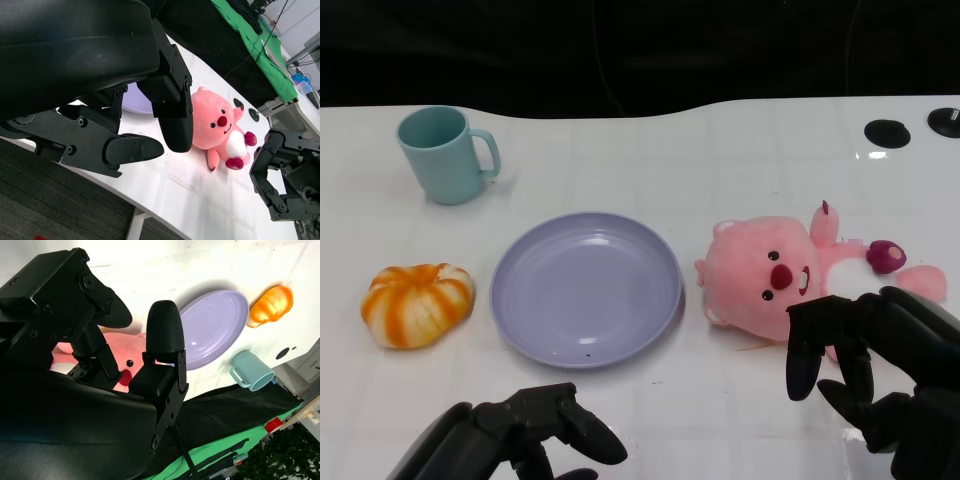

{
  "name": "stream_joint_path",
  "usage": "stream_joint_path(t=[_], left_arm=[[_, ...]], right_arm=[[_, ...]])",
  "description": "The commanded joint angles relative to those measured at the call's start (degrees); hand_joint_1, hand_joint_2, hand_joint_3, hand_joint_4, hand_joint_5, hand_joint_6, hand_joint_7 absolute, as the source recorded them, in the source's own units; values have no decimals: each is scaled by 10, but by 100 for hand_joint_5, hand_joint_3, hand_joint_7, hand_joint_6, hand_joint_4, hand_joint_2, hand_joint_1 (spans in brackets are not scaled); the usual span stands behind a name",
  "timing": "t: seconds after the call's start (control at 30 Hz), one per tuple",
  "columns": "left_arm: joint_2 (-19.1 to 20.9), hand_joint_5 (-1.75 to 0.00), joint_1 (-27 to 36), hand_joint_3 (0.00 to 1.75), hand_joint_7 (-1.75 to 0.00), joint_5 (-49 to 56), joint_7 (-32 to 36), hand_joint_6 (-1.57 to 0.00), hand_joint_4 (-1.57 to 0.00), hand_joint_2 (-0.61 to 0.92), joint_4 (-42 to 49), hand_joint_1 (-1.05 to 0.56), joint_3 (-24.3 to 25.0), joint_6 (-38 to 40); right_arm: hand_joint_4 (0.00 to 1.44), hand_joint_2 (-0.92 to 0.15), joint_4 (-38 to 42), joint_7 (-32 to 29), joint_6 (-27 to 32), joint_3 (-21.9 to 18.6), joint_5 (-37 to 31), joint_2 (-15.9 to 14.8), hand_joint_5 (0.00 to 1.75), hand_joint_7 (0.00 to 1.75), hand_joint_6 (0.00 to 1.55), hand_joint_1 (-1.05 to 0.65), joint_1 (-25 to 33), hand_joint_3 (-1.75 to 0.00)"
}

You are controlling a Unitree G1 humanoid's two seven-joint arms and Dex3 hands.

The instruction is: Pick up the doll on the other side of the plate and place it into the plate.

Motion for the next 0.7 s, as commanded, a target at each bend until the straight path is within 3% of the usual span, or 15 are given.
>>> stream_joint_path(t=[0.03, 0.7], left_arm=[[8, -157, 3, 40, -87, -6, -6, -72, -66, 92, -9, -21, 6, 9], [16, -156, -7, 41, -88, -19, -7, -71, -63, 92, 14, -23, 16, -1]], right_arm=[[90, -29, -6, 0, -1, -4, -2, -10, 175, 136, 81, 2, -6, -135], [89, -32, 12, -7, -4, 2, -15, -4, 175, 129, 80, 0, -23, -131]])
